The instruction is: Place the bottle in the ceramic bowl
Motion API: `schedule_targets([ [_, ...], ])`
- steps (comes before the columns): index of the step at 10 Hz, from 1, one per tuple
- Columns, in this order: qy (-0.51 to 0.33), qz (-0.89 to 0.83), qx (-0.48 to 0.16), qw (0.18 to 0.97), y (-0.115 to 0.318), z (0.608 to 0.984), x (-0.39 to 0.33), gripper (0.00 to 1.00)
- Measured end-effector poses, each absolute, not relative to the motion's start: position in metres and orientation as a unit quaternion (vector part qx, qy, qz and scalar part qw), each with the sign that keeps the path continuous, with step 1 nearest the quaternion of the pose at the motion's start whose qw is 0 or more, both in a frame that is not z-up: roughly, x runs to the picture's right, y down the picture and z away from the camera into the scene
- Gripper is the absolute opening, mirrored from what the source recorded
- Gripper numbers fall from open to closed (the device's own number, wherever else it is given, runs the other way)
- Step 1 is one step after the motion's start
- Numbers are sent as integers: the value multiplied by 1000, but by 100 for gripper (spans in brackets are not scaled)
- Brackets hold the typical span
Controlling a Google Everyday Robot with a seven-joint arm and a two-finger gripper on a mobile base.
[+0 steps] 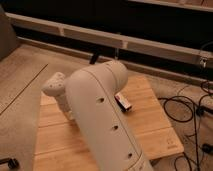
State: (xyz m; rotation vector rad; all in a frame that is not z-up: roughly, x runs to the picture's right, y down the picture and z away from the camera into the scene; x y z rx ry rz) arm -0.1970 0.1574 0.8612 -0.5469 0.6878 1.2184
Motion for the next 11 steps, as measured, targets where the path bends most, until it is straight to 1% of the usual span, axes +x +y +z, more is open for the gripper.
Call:
schedule_targets([
  [3,276,534,-243,761,122,836,-215,0],
  [4,268,525,-234,773,107,819,-215,0],
  [6,276,517,-214,782,94,796,-196,0],
  [9,329,547,-156,754,72,768,-122,0],
  [11,362,574,-141,721,68,765,-77,0],
])
